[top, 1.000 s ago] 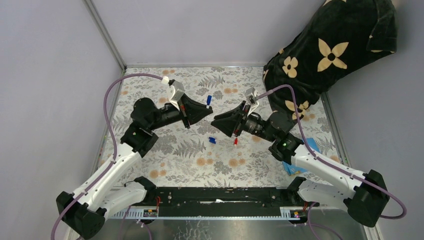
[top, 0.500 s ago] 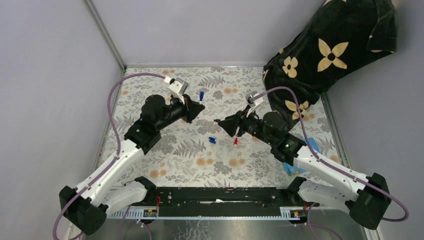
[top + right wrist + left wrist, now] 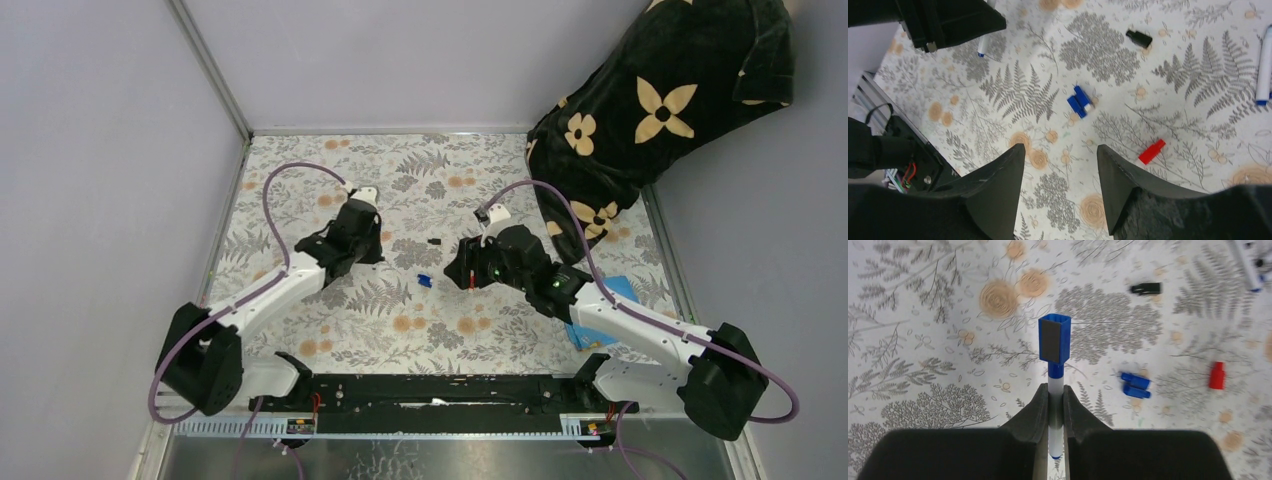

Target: Insert the pens into the pen caps

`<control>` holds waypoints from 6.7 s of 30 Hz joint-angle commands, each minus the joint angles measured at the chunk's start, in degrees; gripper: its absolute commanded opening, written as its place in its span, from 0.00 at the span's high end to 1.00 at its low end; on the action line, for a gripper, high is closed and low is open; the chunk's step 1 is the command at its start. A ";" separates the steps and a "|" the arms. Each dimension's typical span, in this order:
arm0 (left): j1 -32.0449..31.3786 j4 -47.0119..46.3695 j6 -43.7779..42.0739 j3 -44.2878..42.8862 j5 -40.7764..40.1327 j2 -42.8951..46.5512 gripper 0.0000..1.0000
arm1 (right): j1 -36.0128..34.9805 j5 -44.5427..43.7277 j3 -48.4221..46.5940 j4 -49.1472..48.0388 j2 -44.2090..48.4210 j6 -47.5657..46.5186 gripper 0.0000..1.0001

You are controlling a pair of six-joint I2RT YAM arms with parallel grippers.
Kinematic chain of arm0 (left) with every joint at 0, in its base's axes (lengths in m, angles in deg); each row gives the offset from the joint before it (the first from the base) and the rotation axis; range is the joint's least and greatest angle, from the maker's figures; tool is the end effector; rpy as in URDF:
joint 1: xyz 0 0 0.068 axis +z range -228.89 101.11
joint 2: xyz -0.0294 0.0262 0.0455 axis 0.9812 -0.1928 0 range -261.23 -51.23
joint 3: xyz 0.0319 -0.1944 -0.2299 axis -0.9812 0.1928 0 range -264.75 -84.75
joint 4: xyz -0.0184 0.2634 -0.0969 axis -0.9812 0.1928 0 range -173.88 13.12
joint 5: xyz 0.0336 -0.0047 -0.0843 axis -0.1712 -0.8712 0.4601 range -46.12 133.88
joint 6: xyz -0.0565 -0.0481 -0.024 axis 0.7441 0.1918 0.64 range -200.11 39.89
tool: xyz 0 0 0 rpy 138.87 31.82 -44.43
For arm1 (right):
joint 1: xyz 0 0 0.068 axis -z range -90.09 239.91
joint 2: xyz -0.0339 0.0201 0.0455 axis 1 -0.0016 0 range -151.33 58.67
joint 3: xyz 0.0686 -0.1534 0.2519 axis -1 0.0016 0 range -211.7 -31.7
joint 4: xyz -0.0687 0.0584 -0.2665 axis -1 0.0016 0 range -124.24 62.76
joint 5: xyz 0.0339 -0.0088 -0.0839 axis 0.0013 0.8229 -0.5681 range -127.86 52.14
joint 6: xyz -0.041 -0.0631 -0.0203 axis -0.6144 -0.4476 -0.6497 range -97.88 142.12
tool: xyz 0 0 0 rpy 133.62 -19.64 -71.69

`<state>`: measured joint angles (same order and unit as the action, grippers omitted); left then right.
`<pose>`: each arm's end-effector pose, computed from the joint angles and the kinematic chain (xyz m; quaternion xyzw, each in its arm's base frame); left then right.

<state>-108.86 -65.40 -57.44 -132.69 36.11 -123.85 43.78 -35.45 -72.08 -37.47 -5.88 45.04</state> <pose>0.2651 -0.1424 0.2425 0.0315 0.9153 -0.1202 0.3830 0.2004 0.2124 0.2753 -0.1774 0.8045 0.3354 0.4571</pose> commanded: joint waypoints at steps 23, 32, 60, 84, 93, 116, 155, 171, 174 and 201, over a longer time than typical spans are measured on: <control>0.30 -5.07 4.20 -0.11 -9.63 -21.68 0.79 | -0.37 -1.22 2.95 5.95 1.87 -3.73 0.36; 0.27 -4.89 4.22 0.27 -9.69 -20.31 0.62 | -0.32 -2.15 1.56 6.73 1.27 -4.52 0.36; 0.39 -0.64 -14.47 -13.98 -2.15 0.52 0.49 | 9.16 -5.61 -25.06 26.70 -22.55 -16.99 0.42; 0.71 -1.47 -11.25 -9.97 -2.25 3.28 0.48 | 21.17 -15.13 -47.40 25.31 -49.98 -4.91 0.53; 0.71 -1.52 -11.25 -9.97 -2.09 2.84 0.48 | 22.56 -13.85 -51.20 26.13 -54.75 -4.47 0.57; 1.50 -1.46 -11.08 -10.18 -0.43 2.48 0.48 | 24.33 -12.35 -52.22 26.08 -59.39 -5.82 0.85; 11.65 -31.16 1.50 1.45 46.99 11.29 0.39 | 5.32 2.30 -8.08 -43.27 -14.58 20.36 1.00; 12.13 -29.95 0.53 0.94 46.64 10.57 0.45 | 3.00 9.38 -11.94 -47.01 -17.78 21.16 1.00; 12.31 -30.04 0.53 0.95 46.62 10.57 0.47 | 2.75 11.01 -12.40 -47.58 -18.29 21.41 1.00; 12.95 -30.43 0.99 0.93 47.40 10.00 0.76 | 0.59 16.47 -14.21 -52.78 -21.33 22.42 1.00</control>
<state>-96.67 -93.29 -56.23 -131.51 83.98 -113.43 45.99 -23.12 -82.86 -84.13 -27.37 66.18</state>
